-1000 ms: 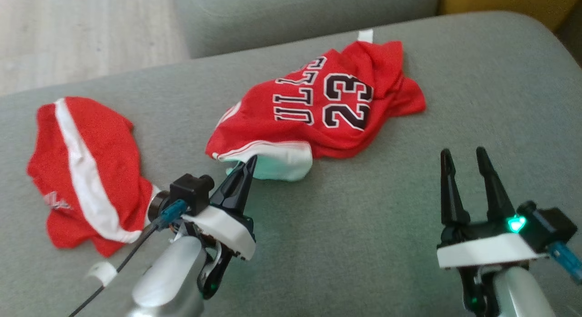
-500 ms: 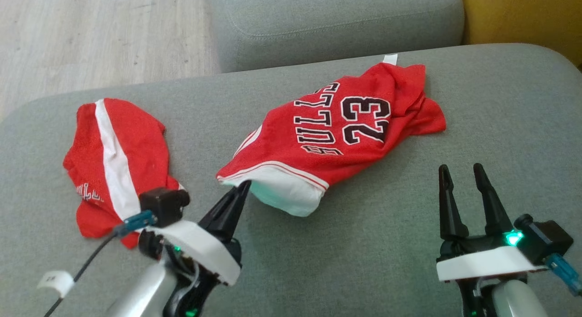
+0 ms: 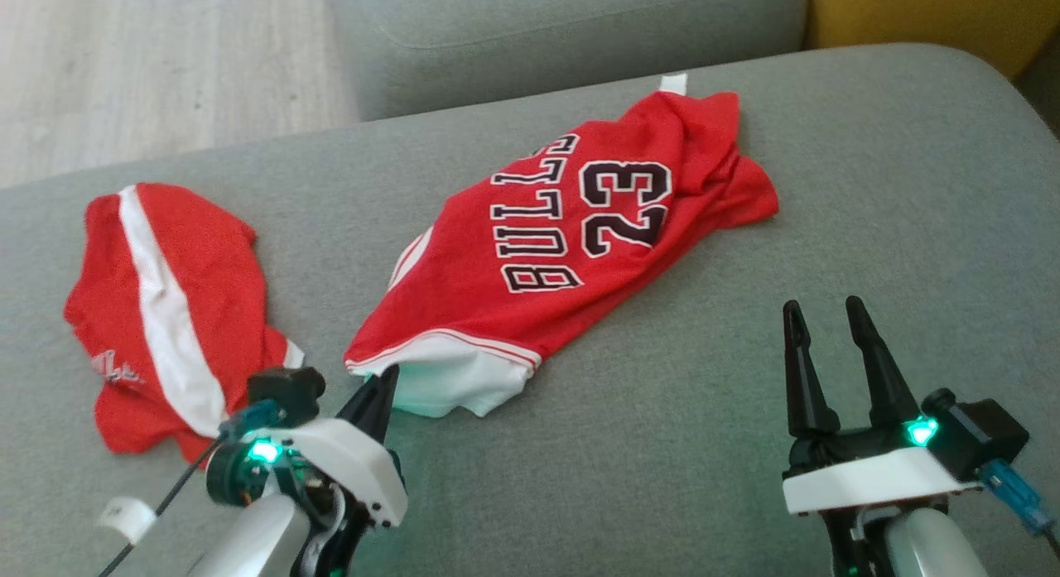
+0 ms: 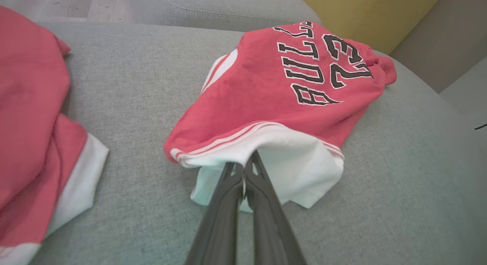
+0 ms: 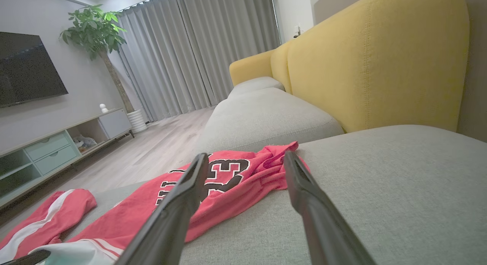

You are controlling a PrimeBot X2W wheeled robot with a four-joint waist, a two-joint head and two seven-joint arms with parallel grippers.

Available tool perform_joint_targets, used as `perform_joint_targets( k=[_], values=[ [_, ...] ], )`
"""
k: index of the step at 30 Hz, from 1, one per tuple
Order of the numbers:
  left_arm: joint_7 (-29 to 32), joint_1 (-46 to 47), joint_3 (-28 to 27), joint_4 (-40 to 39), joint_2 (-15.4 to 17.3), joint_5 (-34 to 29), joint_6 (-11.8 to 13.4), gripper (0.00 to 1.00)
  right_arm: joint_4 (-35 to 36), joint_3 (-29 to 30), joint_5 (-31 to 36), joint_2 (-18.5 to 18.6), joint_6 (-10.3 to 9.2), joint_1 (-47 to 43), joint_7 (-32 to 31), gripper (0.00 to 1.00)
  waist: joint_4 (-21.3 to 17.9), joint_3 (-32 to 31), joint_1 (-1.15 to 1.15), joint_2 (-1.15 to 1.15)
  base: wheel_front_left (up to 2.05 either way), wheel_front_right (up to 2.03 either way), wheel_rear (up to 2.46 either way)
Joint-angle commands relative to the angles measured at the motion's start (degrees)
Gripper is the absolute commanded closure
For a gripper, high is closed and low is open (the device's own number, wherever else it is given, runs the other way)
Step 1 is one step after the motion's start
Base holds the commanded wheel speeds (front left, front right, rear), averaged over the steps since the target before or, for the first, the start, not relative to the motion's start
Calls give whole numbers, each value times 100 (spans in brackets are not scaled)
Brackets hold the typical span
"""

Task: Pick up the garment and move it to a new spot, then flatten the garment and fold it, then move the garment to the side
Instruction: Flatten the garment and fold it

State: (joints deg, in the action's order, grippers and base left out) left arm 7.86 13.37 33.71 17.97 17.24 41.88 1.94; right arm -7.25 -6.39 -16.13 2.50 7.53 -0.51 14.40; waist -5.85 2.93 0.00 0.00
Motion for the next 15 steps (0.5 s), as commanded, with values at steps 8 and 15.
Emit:
perform_joint_targets(
  k=[8,15],
  values=[
    [-731,812,-129,962,-137,-346,-14,0,184,-119,72,38,-4,294,60,0,-173,141,0,0,0,0,0],
    [-1478,1055,-5,1316,-121,-833,129,0,169,-51,116,38,-4,238,60,0,-36,10,0,0,0,0,0]
  ],
)
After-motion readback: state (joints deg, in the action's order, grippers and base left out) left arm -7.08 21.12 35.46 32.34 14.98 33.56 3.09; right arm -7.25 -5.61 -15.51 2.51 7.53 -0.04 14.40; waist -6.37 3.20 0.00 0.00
